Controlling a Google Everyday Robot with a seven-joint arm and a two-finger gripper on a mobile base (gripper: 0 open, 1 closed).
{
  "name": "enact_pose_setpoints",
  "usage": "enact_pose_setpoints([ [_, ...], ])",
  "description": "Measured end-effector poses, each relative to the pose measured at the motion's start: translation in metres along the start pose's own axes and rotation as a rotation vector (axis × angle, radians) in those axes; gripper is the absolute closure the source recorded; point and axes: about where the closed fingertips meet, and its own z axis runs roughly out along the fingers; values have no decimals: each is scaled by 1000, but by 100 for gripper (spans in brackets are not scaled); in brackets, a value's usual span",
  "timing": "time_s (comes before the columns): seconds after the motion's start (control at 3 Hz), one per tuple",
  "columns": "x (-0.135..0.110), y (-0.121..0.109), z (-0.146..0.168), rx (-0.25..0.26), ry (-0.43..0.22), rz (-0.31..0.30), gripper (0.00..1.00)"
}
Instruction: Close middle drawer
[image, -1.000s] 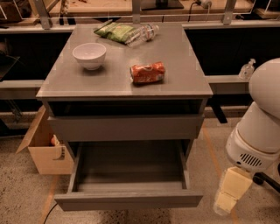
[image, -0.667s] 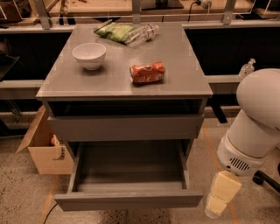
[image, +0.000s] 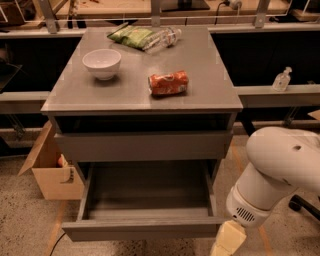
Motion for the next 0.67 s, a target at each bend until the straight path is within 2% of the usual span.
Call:
enact_pose_setpoints([
  [0.33,-6,-9,50,-66,-19,40,15],
  [0.67,-17,-25,102,-134,-28,70,39],
])
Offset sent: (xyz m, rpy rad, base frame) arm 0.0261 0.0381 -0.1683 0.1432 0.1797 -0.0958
